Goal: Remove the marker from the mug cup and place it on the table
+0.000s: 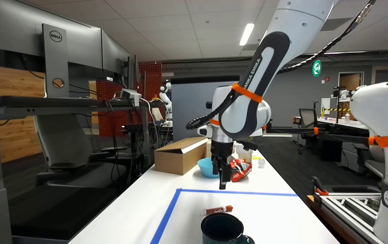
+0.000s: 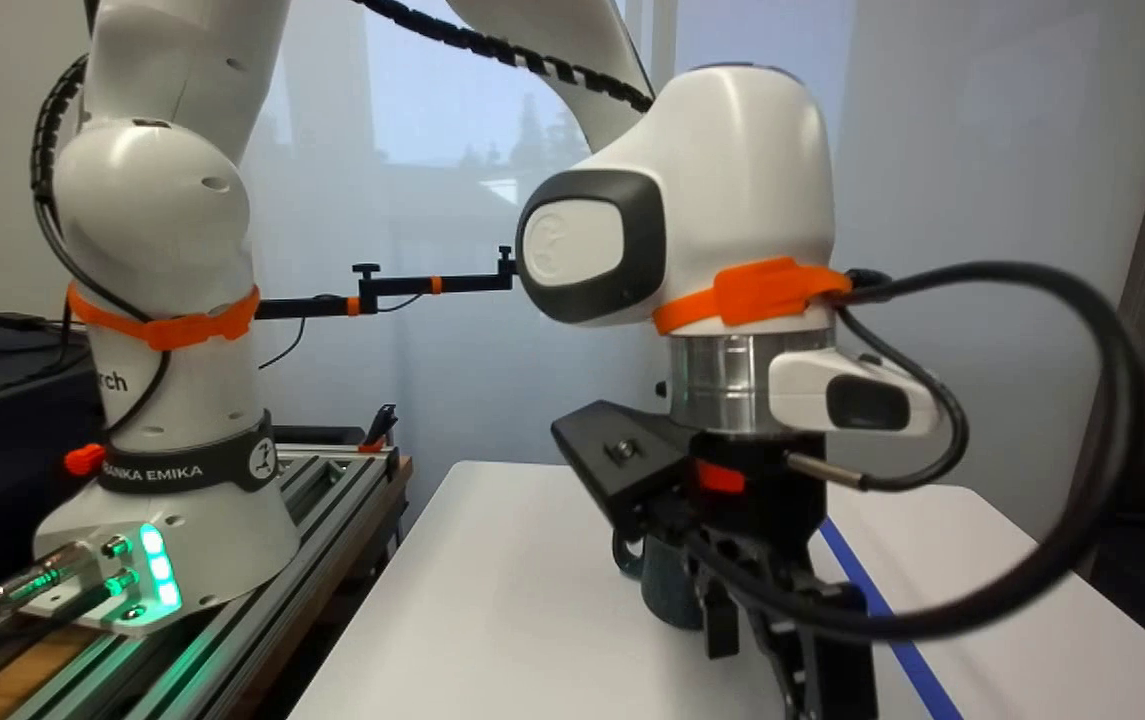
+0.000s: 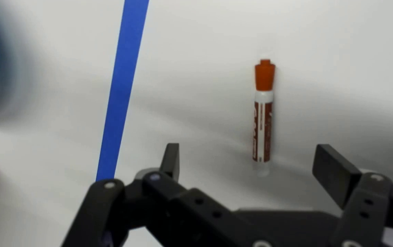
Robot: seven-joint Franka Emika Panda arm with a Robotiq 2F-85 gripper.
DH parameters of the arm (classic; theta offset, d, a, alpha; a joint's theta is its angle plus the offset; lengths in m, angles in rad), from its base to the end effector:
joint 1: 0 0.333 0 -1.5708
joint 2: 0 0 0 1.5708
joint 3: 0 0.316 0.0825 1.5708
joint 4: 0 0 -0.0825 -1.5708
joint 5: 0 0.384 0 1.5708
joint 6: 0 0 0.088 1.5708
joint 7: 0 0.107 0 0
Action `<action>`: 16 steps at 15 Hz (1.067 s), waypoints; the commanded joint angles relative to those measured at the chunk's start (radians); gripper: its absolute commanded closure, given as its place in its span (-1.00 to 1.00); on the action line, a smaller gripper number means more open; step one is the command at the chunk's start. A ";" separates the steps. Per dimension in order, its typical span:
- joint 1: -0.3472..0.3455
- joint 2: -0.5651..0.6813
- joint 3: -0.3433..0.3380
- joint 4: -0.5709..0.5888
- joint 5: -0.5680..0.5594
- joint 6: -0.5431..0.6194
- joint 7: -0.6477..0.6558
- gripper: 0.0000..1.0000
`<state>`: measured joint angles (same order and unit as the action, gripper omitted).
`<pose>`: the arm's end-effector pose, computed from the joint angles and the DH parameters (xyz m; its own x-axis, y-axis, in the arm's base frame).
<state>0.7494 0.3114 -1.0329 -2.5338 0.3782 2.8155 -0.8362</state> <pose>0.4413 -0.1663 0.2314 0.9685 0.2437 0.0516 0.2298 -0.9538 0.1934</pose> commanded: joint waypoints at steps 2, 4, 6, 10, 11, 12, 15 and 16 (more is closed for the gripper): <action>0.286 -0.109 -0.212 0.060 -0.094 -0.153 0.231 -1.00; 0.410 -0.125 -0.272 0.088 -0.095 -0.200 0.370 -1.00; 0.542 -0.117 -0.331 0.102 -0.063 -0.226 0.522 -1.00; 0.829 -0.099 -0.476 0.089 -0.069 -0.273 0.821 -1.00; 0.905 -0.071 -0.524 0.081 -0.068 -0.277 0.885 -1.00; 0.778 -0.099 -0.426 0.093 -0.055 -0.252 0.775 -1.00; 0.882 -0.083 -0.484 0.086 -0.055 -0.262 0.864 -1.00; 0.884 -0.081 -0.489 0.085 -0.055 -0.262 0.867 -1.00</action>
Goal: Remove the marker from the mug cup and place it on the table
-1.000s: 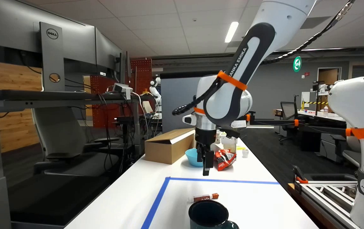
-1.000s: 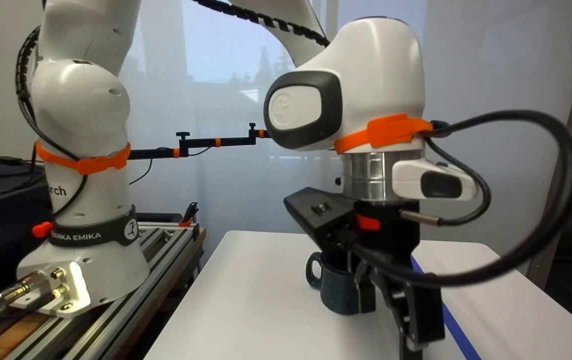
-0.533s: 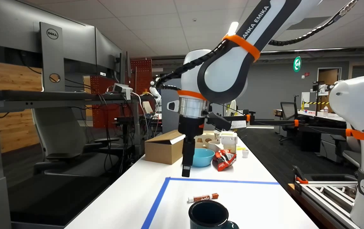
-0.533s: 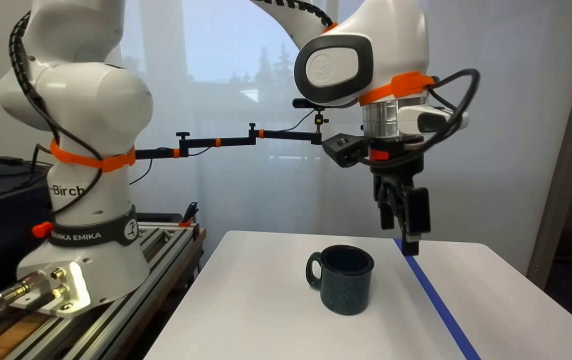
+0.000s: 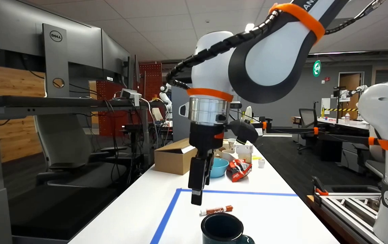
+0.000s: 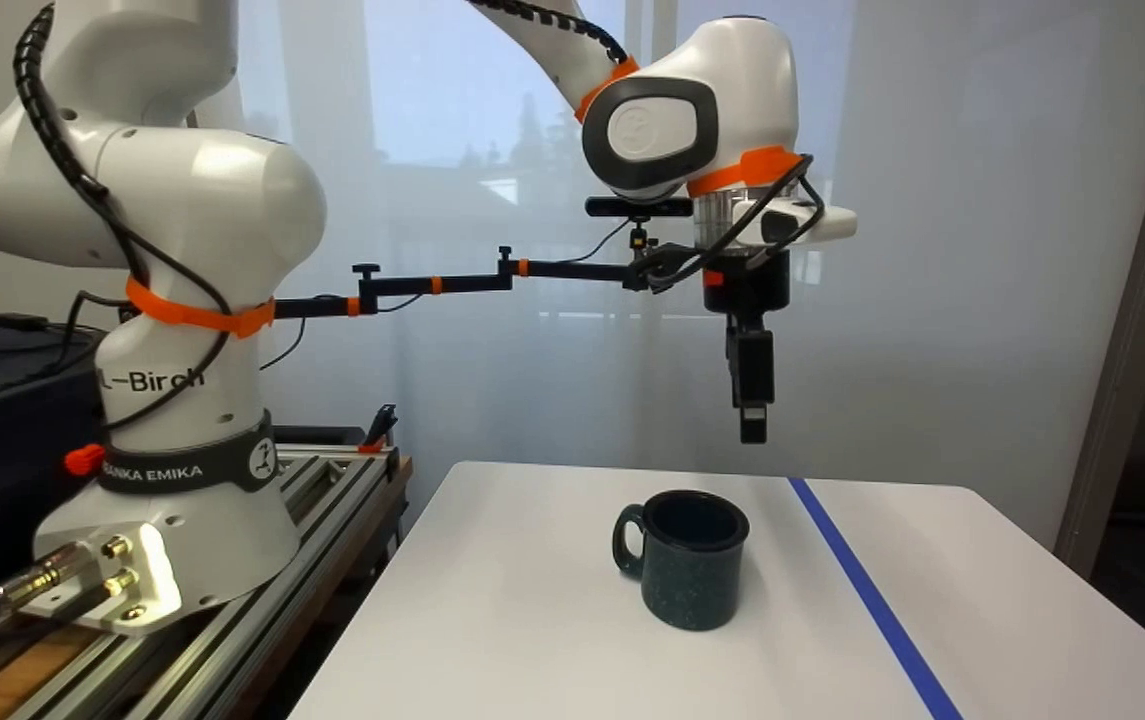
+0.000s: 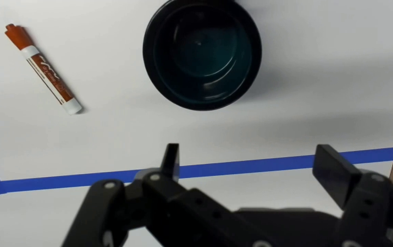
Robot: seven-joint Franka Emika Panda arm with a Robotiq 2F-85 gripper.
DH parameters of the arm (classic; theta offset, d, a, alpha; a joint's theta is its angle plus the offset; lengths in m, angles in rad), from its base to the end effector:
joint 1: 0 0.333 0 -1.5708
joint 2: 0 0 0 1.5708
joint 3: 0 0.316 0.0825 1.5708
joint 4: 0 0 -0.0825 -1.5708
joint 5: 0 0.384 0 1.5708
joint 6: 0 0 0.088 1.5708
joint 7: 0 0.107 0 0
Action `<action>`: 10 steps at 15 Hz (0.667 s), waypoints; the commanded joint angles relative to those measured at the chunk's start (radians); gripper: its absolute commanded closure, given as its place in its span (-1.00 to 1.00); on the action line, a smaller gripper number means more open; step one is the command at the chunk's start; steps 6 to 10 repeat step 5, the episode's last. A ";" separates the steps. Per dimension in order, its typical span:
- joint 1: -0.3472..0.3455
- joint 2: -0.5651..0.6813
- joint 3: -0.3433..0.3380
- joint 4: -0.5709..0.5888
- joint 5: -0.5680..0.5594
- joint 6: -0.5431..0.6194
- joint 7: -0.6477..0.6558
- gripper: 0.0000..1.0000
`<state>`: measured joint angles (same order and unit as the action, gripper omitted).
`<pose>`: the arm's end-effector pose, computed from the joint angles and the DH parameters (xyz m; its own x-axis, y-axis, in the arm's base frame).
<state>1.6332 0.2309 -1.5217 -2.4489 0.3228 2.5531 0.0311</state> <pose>0.4871 0.0440 0.3046 0.9788 -0.1627 0.1247 -0.1663 -0.9859 0.0184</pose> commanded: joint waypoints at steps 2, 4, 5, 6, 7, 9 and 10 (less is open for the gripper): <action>-0.001 0.000 -0.009 -0.001 0.000 -0.001 0.000 -1.00; 0.000 0.000 -0.012 -0.002 0.000 -0.001 0.000 -1.00; 0.000 0.000 -0.012 -0.002 0.000 -0.001 0.000 -1.00; 0.000 0.000 -0.012 -0.002 0.000 -0.001 0.000 -1.00; 0.000 0.000 -0.012 -0.002 0.000 -0.001 0.000 -1.00; 0.000 0.000 -0.012 -0.002 0.000 -0.001 0.000 -1.00; 0.000 0.000 -0.012 -0.002 0.000 -0.001 0.000 -1.00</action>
